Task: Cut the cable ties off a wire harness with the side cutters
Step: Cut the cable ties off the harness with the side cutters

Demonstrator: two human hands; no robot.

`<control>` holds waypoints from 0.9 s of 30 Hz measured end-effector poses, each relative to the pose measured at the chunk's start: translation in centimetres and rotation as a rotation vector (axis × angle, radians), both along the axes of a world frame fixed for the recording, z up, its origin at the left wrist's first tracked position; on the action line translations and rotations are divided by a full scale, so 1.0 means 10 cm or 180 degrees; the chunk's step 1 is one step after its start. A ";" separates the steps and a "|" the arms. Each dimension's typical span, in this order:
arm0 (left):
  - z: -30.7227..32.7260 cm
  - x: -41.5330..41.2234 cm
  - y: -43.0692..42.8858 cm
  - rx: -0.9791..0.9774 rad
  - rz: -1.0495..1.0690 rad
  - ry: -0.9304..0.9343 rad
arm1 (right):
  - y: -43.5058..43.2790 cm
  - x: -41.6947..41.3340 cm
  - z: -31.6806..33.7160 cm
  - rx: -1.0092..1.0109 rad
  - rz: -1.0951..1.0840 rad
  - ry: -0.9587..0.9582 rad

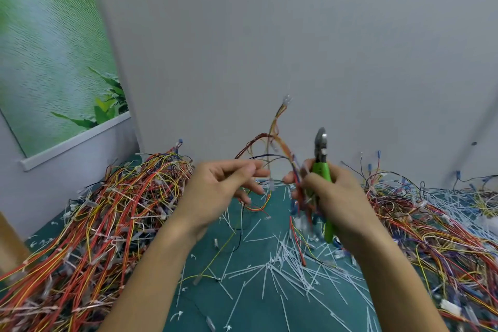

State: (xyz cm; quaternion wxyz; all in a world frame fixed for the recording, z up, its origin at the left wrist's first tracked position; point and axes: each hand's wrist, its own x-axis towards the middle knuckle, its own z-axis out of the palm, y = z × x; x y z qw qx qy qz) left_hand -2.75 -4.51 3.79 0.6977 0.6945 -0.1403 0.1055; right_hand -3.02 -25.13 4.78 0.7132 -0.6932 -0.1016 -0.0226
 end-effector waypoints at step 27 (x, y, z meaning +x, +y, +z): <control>-0.18 0.06 -0.07 0.0104 -0.0633 0.0785 | -0.43 0.22 -0.09 -0.1825 -0.1103 -0.0354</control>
